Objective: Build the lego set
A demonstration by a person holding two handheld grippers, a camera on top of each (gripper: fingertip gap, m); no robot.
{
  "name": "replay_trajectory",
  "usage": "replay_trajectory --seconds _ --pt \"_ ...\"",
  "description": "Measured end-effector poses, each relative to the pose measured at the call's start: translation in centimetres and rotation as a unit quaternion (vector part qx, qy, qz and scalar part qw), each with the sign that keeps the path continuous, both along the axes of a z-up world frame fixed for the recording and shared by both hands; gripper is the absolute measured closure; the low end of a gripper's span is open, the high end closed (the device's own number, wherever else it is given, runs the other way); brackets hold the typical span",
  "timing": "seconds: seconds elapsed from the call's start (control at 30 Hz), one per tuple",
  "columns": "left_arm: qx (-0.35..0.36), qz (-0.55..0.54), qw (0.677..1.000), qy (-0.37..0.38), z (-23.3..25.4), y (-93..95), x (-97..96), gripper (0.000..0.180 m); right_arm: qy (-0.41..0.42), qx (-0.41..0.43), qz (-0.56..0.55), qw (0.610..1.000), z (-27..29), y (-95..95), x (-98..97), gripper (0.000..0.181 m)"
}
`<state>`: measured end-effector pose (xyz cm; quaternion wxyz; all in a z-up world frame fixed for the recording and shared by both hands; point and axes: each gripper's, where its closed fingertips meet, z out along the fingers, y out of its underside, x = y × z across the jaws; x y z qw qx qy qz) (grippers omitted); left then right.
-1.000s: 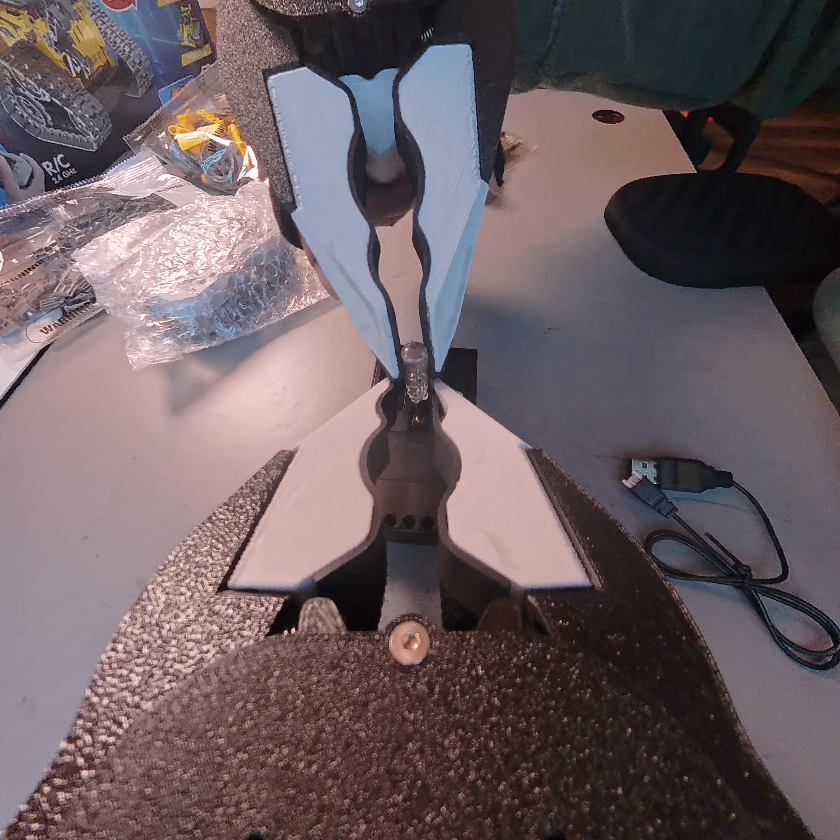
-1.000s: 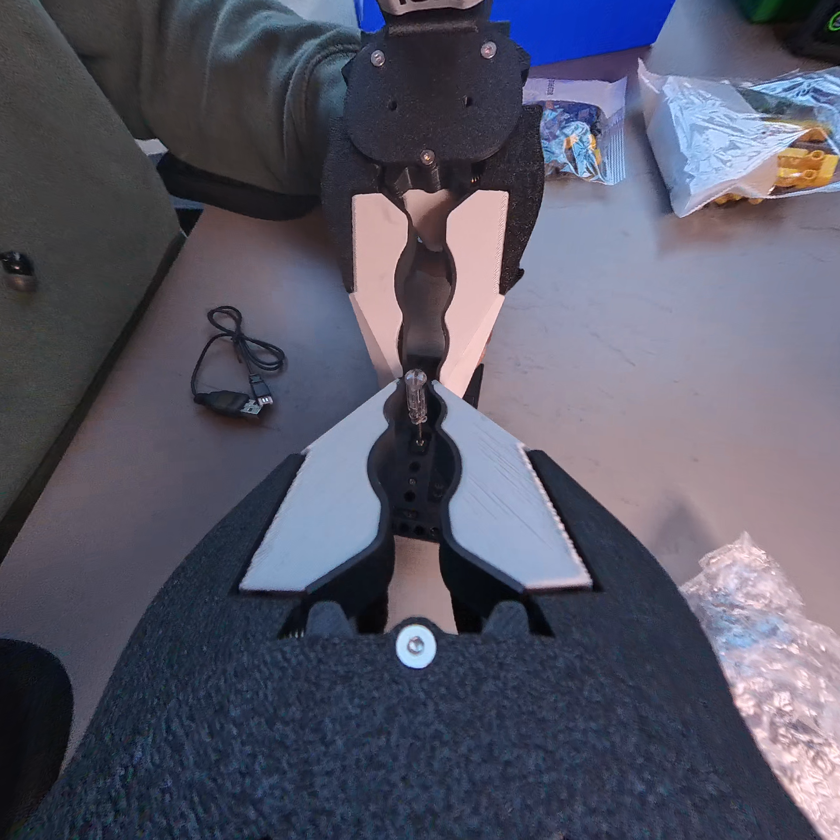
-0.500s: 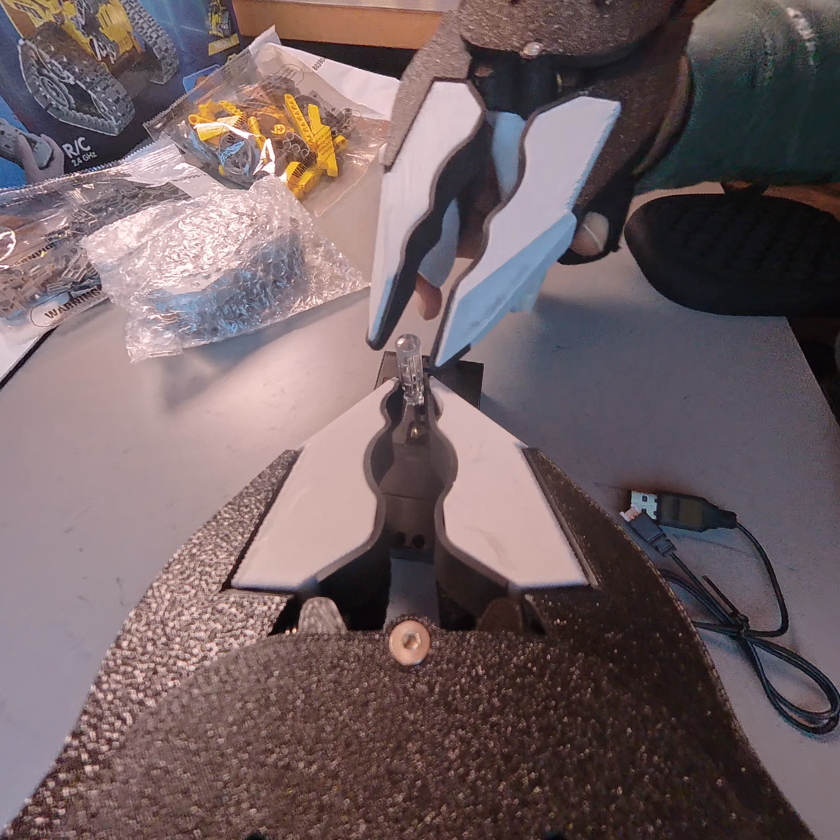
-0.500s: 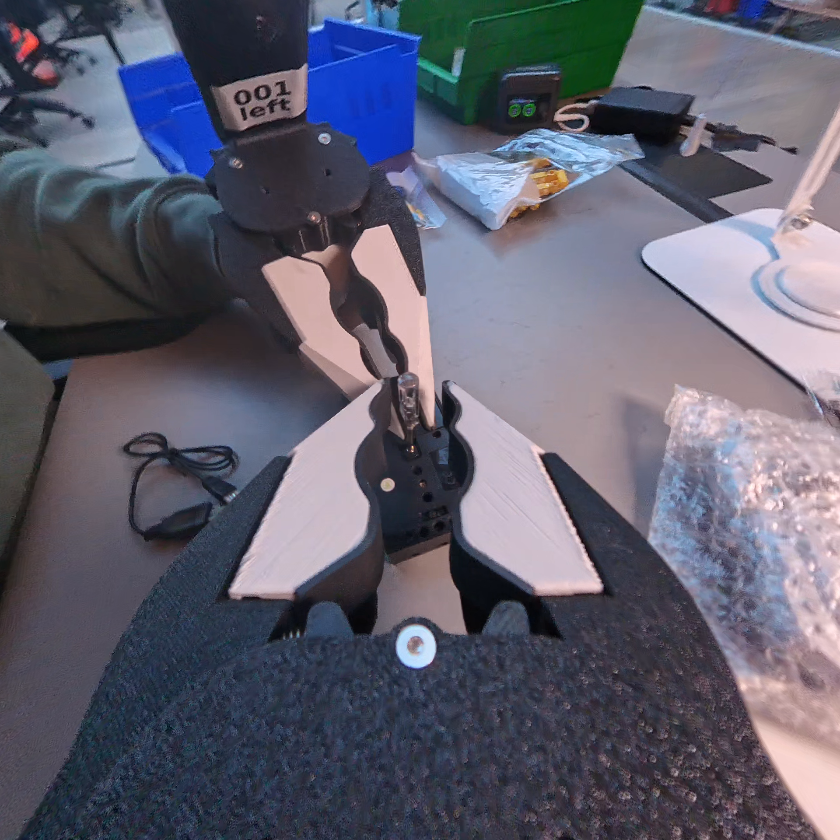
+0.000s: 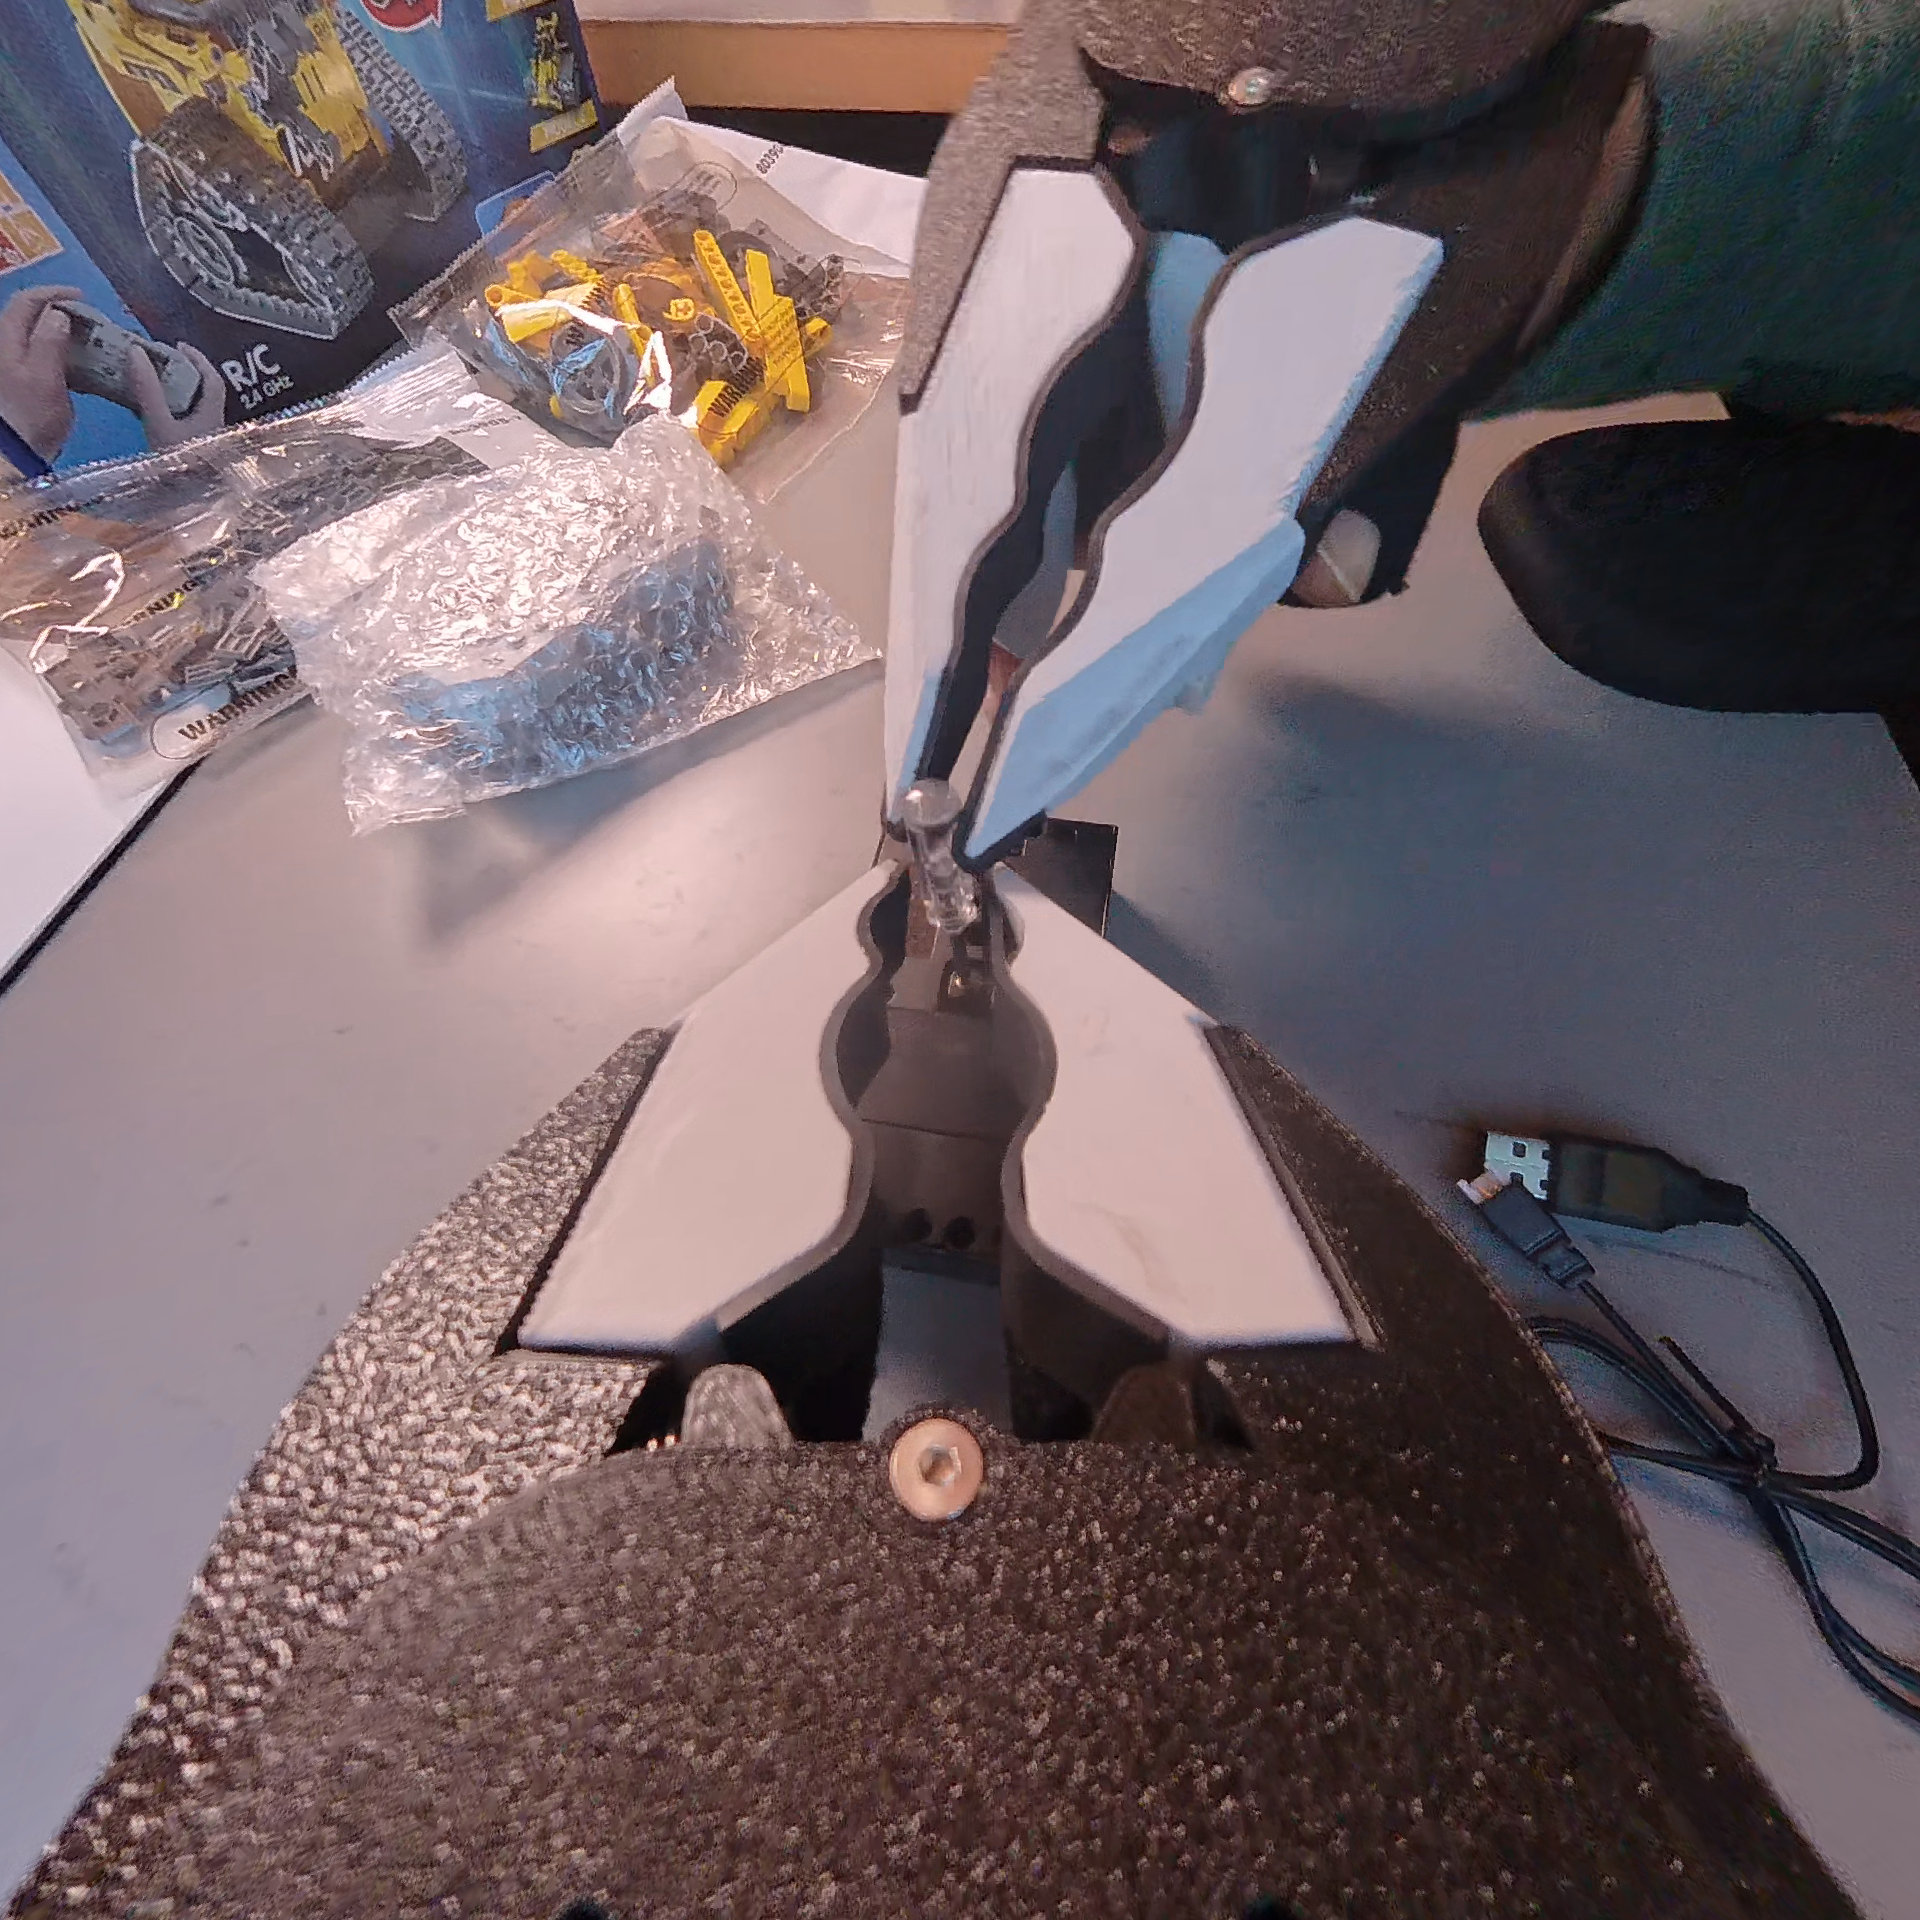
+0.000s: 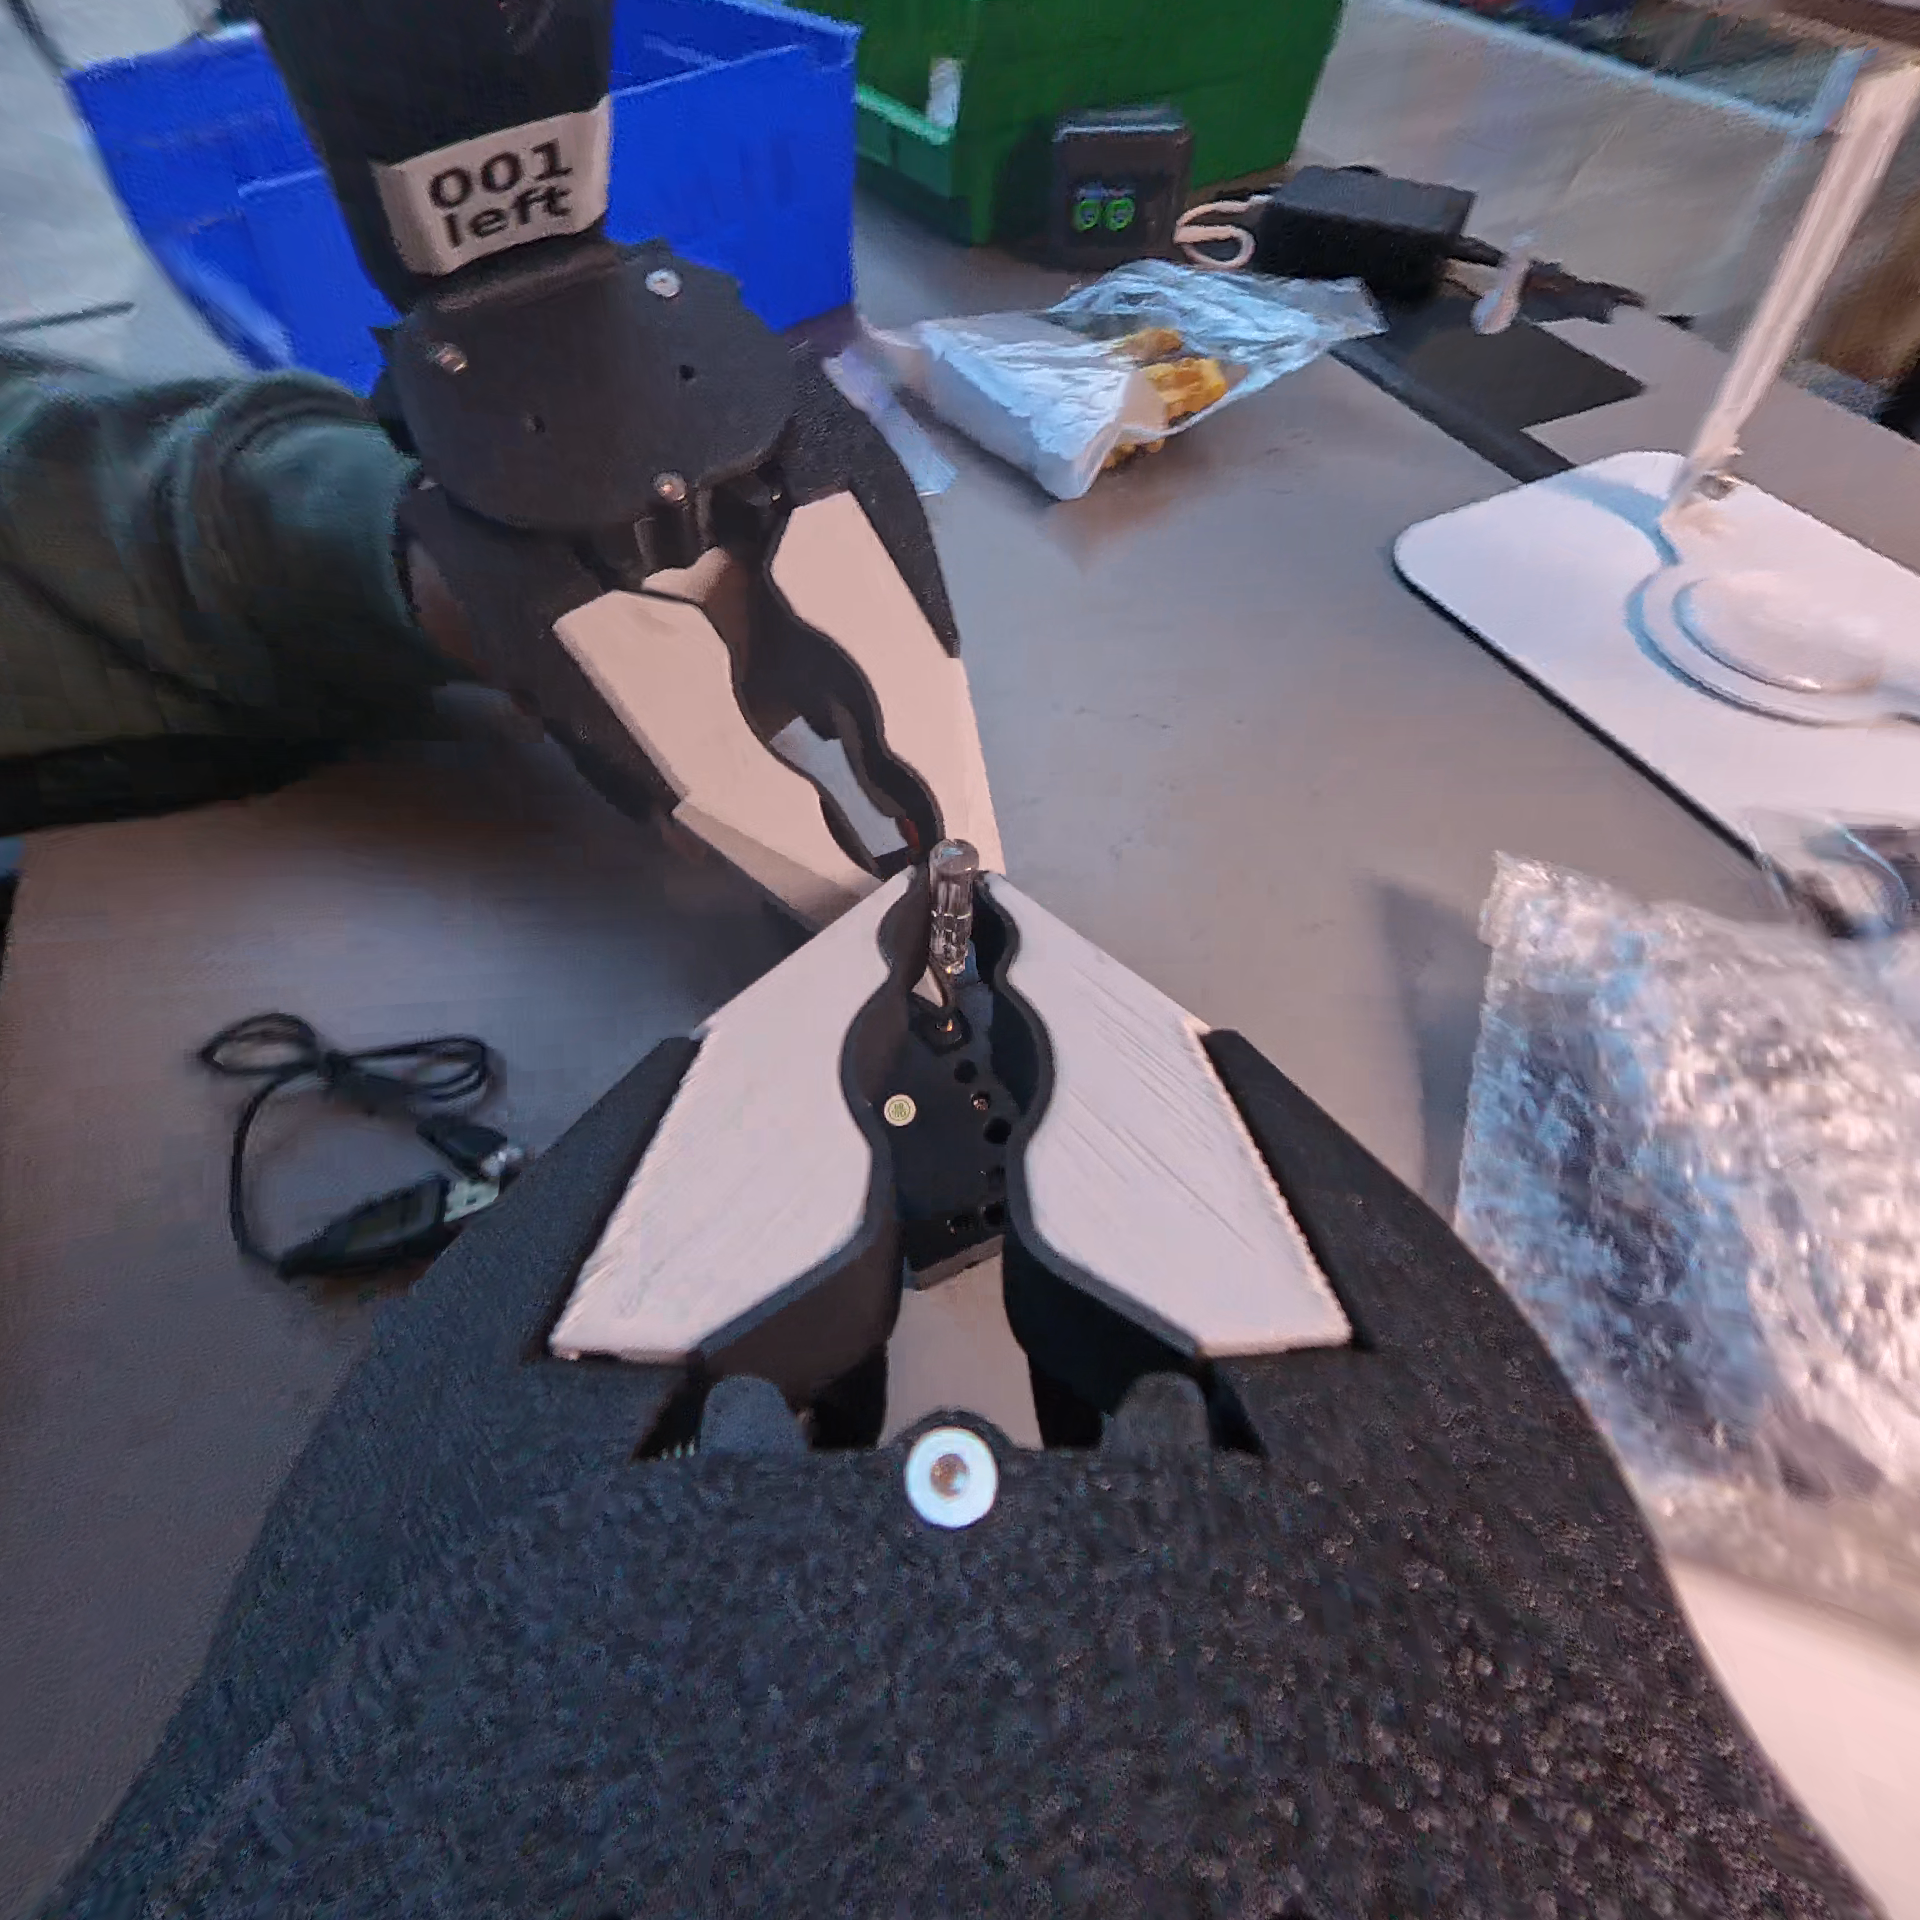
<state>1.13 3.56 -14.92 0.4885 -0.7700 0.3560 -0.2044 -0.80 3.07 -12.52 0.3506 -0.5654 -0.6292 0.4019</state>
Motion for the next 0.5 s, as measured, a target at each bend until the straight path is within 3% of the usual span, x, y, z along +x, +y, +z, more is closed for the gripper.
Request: replay_trajectory --seconds 0.13,0.27,0.5 --pt "-0.011 -0.036 0.999 -0.011 0.07 -0.38 0.41 0.16 -0.025 0.044 0.18 0.982 -0.04 -1.11 0.29 0.176" --pt "-0.017 -0.056 0.998 -0.026 0.32 -0.57 0.55 0.163 -0.059 0.006 0.276 0.959 -0.11 -1.23 0.35 0.175" --pt "-0.023 -0.036 0.999 -0.021 0.1 -0.19 0.33 0.173 -0.051 -0.032 0.269 0.961 -0.05 -0.77 0.17 0.175"
